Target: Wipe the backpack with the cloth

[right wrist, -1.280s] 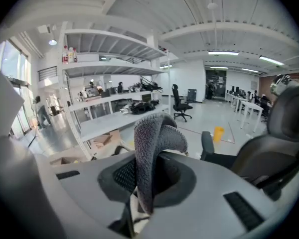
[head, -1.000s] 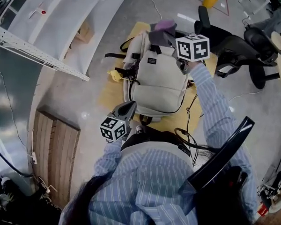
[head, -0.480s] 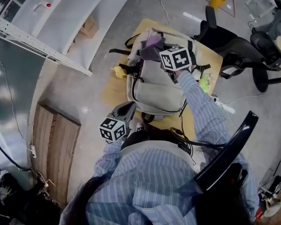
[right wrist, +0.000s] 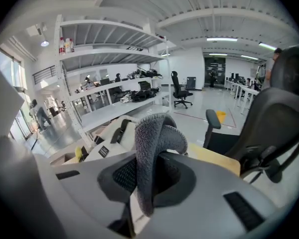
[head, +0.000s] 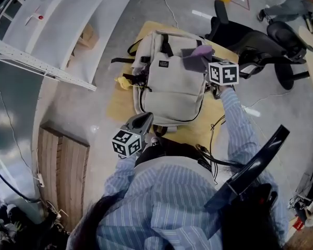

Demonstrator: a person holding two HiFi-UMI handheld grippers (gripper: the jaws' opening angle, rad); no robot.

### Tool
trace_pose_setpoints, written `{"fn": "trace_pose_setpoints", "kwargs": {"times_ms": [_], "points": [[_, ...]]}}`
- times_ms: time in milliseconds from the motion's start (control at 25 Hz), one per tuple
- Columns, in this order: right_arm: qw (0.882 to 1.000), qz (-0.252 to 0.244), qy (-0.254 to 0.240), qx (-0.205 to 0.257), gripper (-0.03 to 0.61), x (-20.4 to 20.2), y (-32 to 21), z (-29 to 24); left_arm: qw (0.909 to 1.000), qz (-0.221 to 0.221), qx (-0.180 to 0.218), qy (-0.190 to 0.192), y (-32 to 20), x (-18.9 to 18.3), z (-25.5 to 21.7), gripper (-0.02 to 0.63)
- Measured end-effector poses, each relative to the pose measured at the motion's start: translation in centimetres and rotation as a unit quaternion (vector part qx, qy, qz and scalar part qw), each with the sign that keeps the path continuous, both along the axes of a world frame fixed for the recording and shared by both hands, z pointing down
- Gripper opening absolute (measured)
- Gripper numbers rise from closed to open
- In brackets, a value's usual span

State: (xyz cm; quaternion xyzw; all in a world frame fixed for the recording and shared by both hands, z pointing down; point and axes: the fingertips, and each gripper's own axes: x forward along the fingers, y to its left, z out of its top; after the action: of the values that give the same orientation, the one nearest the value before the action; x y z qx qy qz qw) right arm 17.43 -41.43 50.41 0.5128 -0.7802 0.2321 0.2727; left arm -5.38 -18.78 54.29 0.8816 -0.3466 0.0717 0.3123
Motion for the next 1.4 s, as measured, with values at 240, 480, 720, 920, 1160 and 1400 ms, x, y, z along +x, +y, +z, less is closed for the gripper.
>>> {"fn": "trace_pose_setpoints", "kwargs": {"times_ms": [240,480,720,920,1160,1400], "points": [[0.997,0.059,0.037,-0.016,0.041,8.6,3.3,0.8,0.9999,0.008,-0.006,-0.001,0.2,0.3,0.6,0.006],[0.996,0.082,0.022,-0.002,0.041,10.5,5.1,-0.9,0.9998,0.017,-0.008,-0.001,0.3,0.7,0.6,0.006],[0.999,0.01,-0.027,0.041,0.041,2.7,5.3,-4.8,0.9999,0.014,-0.005,0.003,0.8,0.7,0.4,0.006],[0.994,-0.077,-0.066,0.046,0.041,-7.2,4.6,-5.3,1.0,-0.006,-0.005,0.001,1.0,-0.3,0.4,0.006],[0.984,-0.141,-0.108,0.032,0.041,-18.9,3.7,-3.7,0.9991,-0.042,-0.006,-0.002,1.3,-2.3,0.2,0.006],[0.98,-0.155,-0.127,-0.001,0.041,-24.8,3.4,-0.5,0.9973,-0.072,-0.011,-0.009,2.0,-3.9,0.4,0.006]]}}
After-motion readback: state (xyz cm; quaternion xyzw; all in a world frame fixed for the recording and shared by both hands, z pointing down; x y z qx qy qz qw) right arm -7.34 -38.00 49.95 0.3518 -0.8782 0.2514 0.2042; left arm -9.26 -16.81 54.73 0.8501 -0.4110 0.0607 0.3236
